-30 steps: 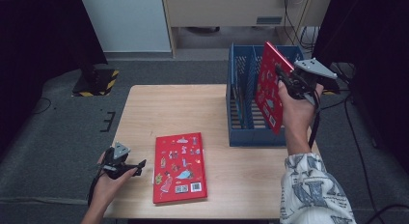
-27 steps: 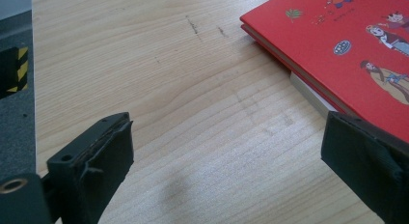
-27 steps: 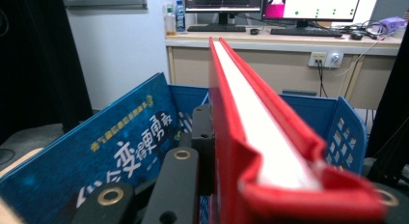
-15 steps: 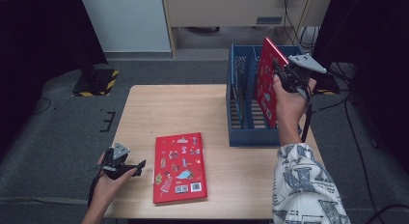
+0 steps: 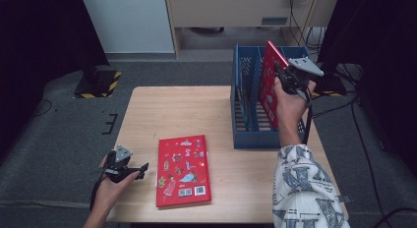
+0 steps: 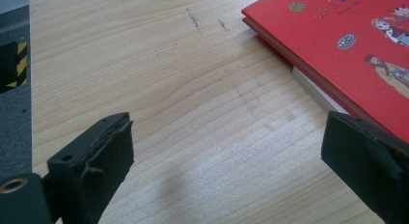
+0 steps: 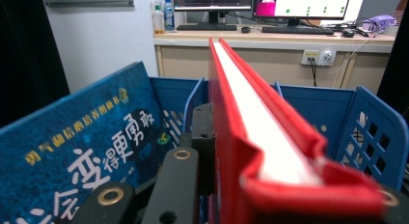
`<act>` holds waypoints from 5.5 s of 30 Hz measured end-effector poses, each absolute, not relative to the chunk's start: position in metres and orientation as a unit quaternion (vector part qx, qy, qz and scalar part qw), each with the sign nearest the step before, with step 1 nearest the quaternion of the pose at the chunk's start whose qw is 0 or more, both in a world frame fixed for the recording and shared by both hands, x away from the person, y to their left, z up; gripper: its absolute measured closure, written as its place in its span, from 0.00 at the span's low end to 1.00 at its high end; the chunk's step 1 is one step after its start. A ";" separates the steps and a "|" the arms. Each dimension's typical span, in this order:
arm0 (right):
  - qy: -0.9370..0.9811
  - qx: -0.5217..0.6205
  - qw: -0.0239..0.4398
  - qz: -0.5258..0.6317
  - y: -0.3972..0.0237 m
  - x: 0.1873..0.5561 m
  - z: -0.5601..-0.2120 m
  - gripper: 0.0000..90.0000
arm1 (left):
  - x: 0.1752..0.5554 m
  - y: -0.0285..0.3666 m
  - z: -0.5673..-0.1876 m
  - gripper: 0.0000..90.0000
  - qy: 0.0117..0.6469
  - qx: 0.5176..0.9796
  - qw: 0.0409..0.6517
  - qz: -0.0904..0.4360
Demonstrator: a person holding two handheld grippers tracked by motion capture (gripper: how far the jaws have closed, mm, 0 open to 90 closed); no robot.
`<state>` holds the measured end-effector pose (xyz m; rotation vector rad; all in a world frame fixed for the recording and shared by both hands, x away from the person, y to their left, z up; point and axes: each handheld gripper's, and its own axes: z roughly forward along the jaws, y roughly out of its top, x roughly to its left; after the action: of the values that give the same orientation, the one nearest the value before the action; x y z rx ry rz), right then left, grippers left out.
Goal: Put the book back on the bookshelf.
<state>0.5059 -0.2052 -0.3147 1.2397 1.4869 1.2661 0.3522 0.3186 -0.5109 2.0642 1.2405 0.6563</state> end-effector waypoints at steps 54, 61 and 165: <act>0.616 0.505 0.383 0.468 -0.190 0.521 -0.378 0.88 | 0.352 0.315 -0.509 0.04 0.465 0.788 0.316 0.251; 0.631 0.514 0.376 0.444 -0.189 0.513 -0.377 0.87 | 0.353 0.314 -0.508 0.04 0.461 0.790 0.312 0.255; 0.644 0.495 0.408 0.416 -0.181 0.495 -0.385 0.81 | 0.352 0.313 -0.506 0.05 0.464 0.785 0.320 0.256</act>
<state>0.4948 -0.1808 -0.3852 1.2481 1.6236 1.0471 0.3515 0.3127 -0.5058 2.0641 1.2206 0.6742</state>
